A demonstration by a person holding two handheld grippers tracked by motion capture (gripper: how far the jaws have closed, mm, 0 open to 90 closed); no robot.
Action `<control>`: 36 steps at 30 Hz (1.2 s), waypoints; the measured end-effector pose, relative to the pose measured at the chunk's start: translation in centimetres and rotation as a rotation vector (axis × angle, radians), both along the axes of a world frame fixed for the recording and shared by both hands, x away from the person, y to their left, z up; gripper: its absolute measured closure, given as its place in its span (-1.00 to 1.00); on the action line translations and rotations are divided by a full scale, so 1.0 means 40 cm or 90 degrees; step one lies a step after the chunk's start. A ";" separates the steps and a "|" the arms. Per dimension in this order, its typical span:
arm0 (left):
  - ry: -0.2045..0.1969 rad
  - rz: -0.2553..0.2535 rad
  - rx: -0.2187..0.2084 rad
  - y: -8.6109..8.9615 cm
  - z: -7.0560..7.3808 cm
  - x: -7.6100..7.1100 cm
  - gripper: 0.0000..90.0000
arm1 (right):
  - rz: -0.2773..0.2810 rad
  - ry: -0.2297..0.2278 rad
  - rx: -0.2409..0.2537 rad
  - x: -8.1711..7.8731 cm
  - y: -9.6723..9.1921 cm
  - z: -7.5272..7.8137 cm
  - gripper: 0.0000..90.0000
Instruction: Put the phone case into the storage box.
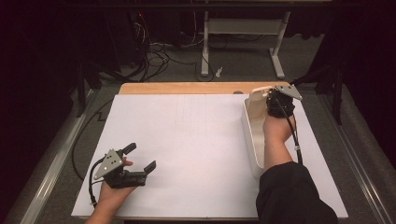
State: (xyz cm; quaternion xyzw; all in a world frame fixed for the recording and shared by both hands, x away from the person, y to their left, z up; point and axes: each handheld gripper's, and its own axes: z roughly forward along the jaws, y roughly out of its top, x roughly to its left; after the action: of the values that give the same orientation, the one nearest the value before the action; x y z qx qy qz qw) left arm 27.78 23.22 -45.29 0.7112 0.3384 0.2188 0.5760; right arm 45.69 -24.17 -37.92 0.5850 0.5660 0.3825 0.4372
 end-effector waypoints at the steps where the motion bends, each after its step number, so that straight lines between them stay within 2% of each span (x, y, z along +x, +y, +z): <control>1: 0.000 0.000 0.000 0.000 0.000 0.000 -0.96 | 0.000 0.001 0.000 0.000 0.000 0.000 0.93; 20: -0.001 -0.001 0.000 0.000 0.001 0.000 -0.95 | 0.008 0.008 0.013 0.002 -0.005 0.002 0.67; 36: -0.001 0.000 0.005 -0.002 0.000 0.000 -0.95 | 0.051 0.014 0.015 -0.011 -0.007 0.015 0.51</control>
State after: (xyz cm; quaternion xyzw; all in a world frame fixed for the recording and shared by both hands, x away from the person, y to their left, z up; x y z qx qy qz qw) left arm 27.79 23.15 -45.30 0.7131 0.3374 0.2207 0.5735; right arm 45.26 -24.45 -37.32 0.5715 0.5891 0.3996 0.4082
